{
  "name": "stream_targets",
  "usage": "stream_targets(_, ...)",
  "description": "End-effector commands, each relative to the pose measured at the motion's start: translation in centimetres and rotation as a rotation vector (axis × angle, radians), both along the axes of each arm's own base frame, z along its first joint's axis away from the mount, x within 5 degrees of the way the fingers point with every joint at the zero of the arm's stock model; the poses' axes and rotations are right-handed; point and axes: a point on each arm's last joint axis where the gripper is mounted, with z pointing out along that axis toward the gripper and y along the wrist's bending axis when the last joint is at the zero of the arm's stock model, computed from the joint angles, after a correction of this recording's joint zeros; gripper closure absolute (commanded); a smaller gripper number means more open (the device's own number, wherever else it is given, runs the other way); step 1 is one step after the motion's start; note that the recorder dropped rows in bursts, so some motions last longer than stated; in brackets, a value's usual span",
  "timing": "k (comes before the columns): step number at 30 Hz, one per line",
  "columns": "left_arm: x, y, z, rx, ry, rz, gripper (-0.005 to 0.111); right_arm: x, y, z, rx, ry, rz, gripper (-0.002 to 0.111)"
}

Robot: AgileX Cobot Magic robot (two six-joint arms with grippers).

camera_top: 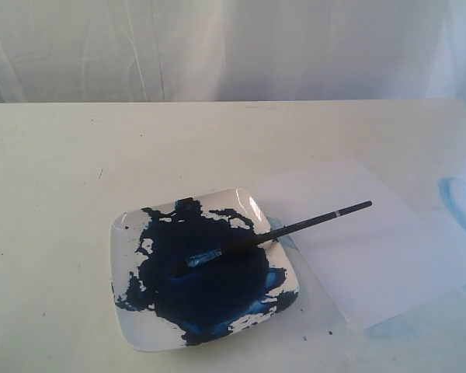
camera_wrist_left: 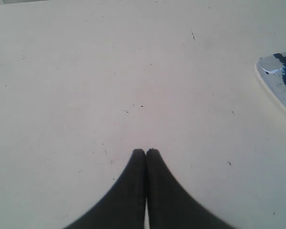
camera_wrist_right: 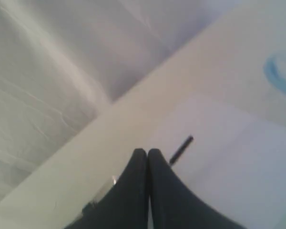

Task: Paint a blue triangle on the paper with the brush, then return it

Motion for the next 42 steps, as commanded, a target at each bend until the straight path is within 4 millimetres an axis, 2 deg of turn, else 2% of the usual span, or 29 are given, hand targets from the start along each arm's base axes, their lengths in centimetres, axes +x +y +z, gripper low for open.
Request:
stream_targets(1,0.0,0.0,-0.1,-0.004,-0.002,0.001,0.107,1.9,2.2,-0.9,0.08,0.342,0.099,0.108)
stream_targets(4,0.0,0.0,-0.1,-0.004,-0.002,0.001,0.107,3.2,3.6,-1.3,0.119,0.414,0.161,0.108)
stream_targets(10,0.0,0.0,-0.1,-0.004,-0.002,0.001,0.107,5.6,5.6,-2.7,0.19,0.467,0.144,0.108)
stream_targets(18,0.0,0.0,-0.1,-0.004,-0.002,0.001,0.107,8.4,9.5,-3.5,0.176,0.519,0.145,0.108)
stream_targets(22,0.0,0.0,-0.1,-0.004,-0.002,0.001,0.107,10.0,11.2,-5.0,0.164,0.573,0.11,0.108)
stream_targets(31,0.0,0.0,-0.1,-0.004,-0.002,0.001,0.107,13.0,13.5,-8.0,0.135,0.69,0.075,0.107)
stream_targets(34,0.0,0.0,-0.1,-0.004,-0.002,0.001,0.107,14.3,14.4,-8.3,0.133,0.69,0.073,0.095)
stream_targets(36,0.0,0.0,-0.1,-0.004,-0.002,0.001,0.107,15.2,14.8,-8.4,0.132,0.674,0.061,0.075)
stream_targets(38,0.0,0.0,-0.1,-0.004,-0.002,0.001,0.107,15.6,15.0,-8.9,0.122,0.67,0.045,0.064)
stream_targets(42,0.0,0.0,-0.1,-0.004,-0.002,0.001,0.107,16.0,15.1,-9.2,0.136,0.677,0.025,0.064)
